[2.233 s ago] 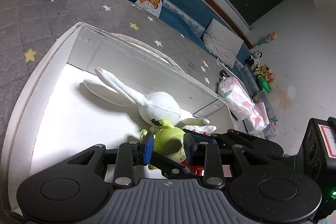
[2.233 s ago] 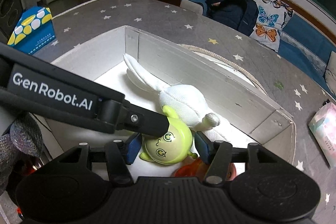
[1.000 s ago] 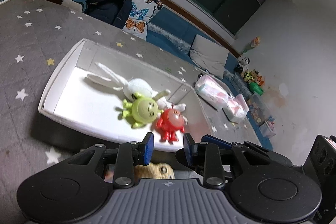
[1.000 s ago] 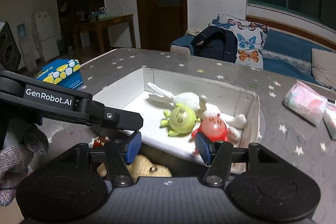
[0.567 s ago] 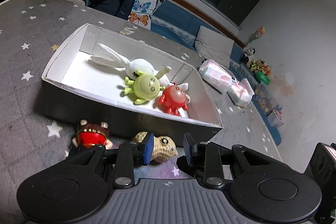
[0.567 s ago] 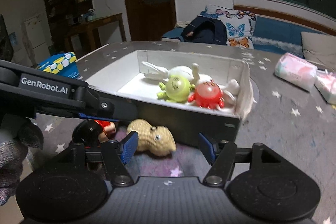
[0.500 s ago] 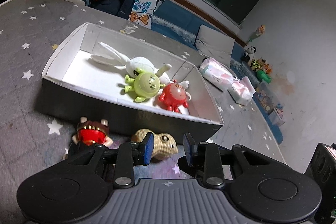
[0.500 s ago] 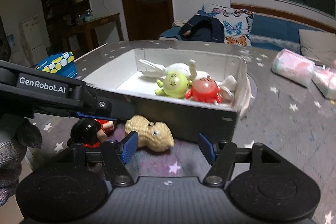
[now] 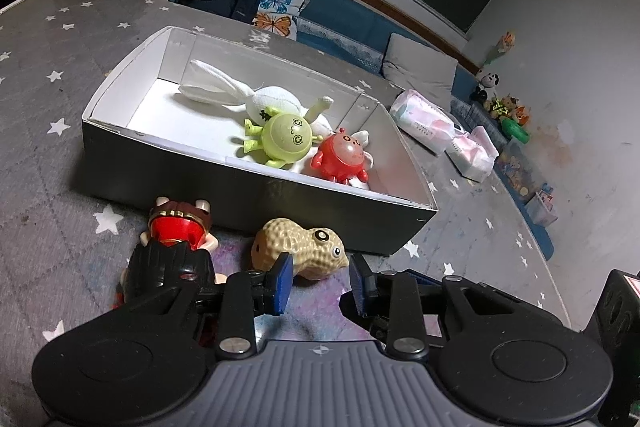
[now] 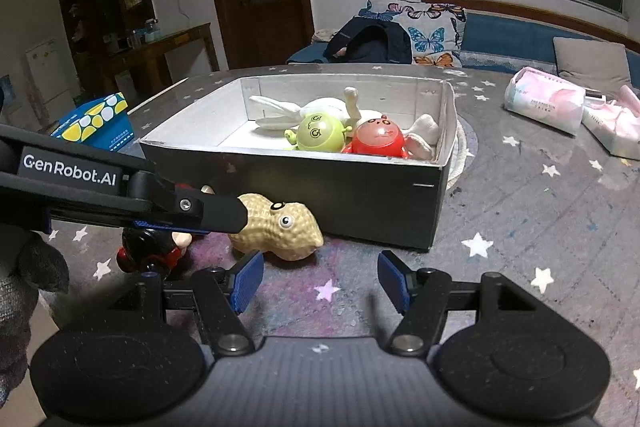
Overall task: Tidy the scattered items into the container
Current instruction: 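Move the left gripper down to the tan peanut toy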
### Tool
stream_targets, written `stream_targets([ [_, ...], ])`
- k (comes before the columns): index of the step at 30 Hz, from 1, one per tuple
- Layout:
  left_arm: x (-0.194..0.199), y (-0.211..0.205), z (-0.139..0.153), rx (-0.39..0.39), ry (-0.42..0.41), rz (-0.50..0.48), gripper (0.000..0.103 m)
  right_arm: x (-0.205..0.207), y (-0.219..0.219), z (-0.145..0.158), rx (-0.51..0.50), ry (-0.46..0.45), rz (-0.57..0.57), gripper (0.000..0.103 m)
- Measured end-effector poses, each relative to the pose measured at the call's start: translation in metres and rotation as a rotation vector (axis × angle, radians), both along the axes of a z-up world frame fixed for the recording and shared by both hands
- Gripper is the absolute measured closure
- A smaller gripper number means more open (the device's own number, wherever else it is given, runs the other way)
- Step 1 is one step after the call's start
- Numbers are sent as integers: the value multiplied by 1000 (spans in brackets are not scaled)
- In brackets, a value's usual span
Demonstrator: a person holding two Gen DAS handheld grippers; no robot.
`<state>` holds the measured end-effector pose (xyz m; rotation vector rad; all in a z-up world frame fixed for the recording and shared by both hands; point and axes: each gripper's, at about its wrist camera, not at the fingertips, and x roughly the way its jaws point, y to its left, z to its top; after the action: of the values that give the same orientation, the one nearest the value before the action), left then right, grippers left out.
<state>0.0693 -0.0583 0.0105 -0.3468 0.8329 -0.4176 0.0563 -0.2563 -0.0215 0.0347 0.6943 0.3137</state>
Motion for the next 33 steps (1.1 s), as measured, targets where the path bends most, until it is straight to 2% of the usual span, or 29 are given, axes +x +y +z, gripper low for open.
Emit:
stream_targets([
  [33,16,2,-7,-20,25,-5,70,23,12,-10,4,34,18,37],
])
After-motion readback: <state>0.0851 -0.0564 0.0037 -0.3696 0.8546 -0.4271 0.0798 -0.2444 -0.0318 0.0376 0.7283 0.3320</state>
